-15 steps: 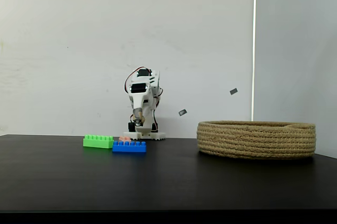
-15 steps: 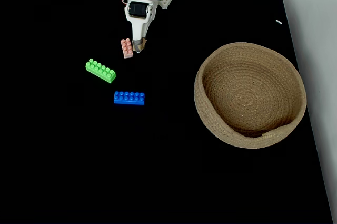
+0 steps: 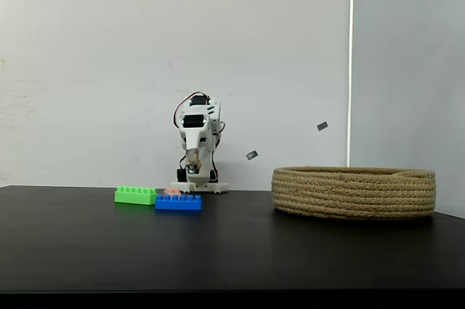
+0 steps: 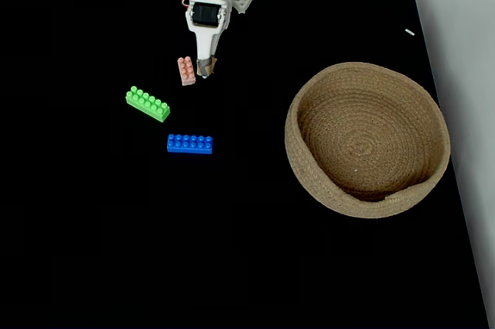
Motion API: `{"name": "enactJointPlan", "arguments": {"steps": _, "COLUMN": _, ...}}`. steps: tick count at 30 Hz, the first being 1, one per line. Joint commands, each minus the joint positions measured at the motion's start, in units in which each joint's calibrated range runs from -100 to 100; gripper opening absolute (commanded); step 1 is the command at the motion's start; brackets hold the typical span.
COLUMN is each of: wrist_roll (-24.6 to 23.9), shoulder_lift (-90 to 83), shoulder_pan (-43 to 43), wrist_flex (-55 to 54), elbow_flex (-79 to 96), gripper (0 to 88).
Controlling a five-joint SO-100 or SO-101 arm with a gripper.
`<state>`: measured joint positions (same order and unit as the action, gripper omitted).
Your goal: Place the lego blocks in the tray
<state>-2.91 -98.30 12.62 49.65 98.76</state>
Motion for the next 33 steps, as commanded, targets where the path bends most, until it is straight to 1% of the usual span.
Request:
{"name": "enactJointPlan", "arguments": {"steps": 1, "wrist_roll": 0.10, "shoulder_lift": -0.49, "shoulder_pan": -0.17, "wrist_flex": -0.88, "elbow_flex": 0.33, "gripper": 0.2}}
{"name": "enactJointPlan", "arguments": {"steps": 23, "wrist_roll": -0.49, "shoulder_lift": -0.49, "shoulder_pan": 0.98, "wrist_flex": -0.88, "elbow_flex": 0.33, "gripper": 0.2}}
{"name": "enactJointPlan", "arguments": {"steps": 30, "wrist_roll": 0.78, "shoulder_lift": -0.49, "shoulder_pan": -0.75, "wrist_flex": -1.22, "elbow_flex": -0.22, "gripper": 0.2}}
{"name": "enactJointPlan", "arguments": {"steps": 33, "wrist_roll": 0.34, "shoulder_lift": 0.45, "shoulder_pan": -2.07, "wrist_flex": 0.28, "elbow_flex": -3.41, "gripper": 0.2}}
